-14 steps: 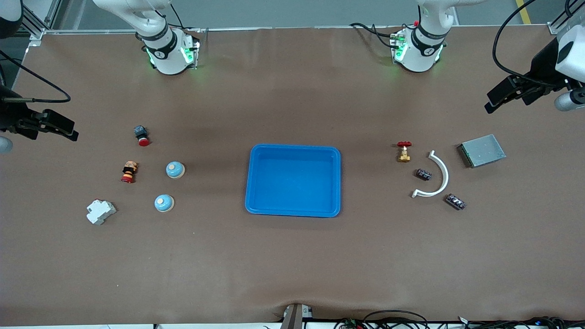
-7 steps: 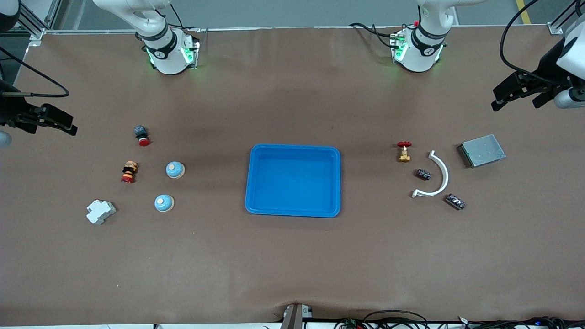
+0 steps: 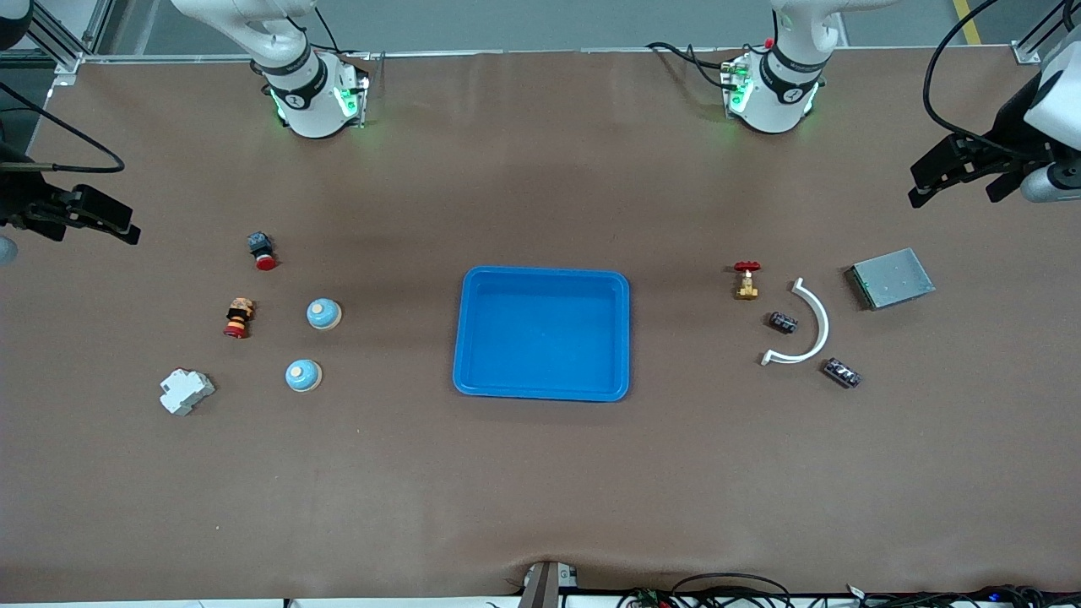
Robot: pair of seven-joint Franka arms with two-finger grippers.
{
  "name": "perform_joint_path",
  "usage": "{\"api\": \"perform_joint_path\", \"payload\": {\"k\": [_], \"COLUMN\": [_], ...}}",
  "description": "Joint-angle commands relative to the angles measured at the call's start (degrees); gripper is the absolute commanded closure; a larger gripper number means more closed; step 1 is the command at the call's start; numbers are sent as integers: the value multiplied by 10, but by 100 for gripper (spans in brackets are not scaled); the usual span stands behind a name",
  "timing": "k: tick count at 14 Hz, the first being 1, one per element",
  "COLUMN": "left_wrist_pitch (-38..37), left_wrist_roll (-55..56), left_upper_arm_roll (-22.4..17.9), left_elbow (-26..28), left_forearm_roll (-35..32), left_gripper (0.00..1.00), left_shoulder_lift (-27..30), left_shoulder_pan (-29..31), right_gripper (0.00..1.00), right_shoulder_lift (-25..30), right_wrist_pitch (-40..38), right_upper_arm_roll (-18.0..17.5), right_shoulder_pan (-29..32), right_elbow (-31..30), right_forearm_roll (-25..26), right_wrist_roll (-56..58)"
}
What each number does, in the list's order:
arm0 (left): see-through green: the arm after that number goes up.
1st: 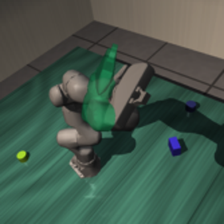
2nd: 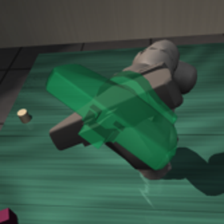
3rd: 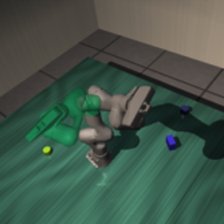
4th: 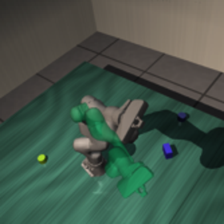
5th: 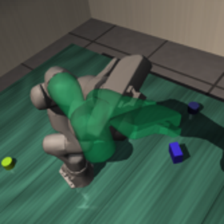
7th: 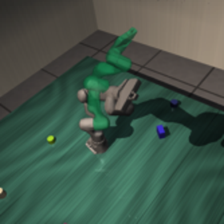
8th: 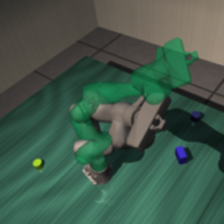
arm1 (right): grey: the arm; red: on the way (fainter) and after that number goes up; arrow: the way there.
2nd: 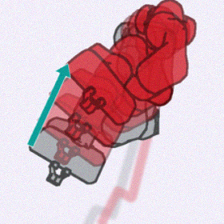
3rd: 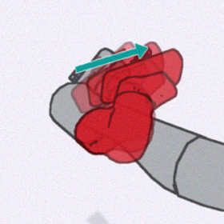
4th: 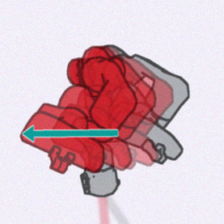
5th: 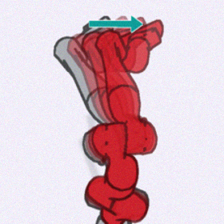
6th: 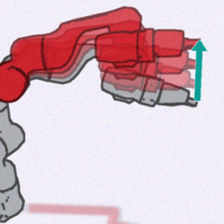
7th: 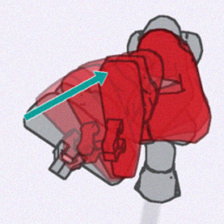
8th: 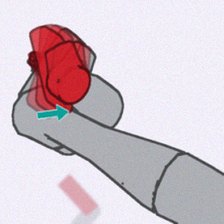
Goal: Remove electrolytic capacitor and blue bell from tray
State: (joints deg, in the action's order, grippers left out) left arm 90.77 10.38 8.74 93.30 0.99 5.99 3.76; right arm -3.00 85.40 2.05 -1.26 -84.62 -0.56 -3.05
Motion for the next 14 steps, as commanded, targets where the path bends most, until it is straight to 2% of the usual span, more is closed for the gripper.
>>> {"api": "perform_joint_path", "payload": {"k": [1, 4, 10, 14], "left_wrist_pitch": [-10, -13, -48, -48], "left_wrist_roll": [25, 18, 14, 16], "left_upper_arm_roll": [4, 3, 2, 2], "left_elbow": [-17, -33, -109, -109], "left_forearm_roll": [-13, -13, -33, -28], "left_gripper": [0, 0, 0, 0], "left_shoulder_lift": [-6, -16, -66, -68], "left_shoulder_pan": [-2, -2, -2, -2], "right_gripper": [0, 0, 0, 0], "right_shoulder_lift": [21, 20, 20, 21], "right_wrist_pitch": [-1, -1, 0, 1], "right_upper_arm_roll": [6, 7, 12, 12], "right_shoulder_pan": [-3, -3, -3, -3], "right_elbow": [-19, -18, -18, -18], "right_forearm_roll": [2, 2, 2, -18], "right_wrist_roll": [5, 6, 26, 19]}}
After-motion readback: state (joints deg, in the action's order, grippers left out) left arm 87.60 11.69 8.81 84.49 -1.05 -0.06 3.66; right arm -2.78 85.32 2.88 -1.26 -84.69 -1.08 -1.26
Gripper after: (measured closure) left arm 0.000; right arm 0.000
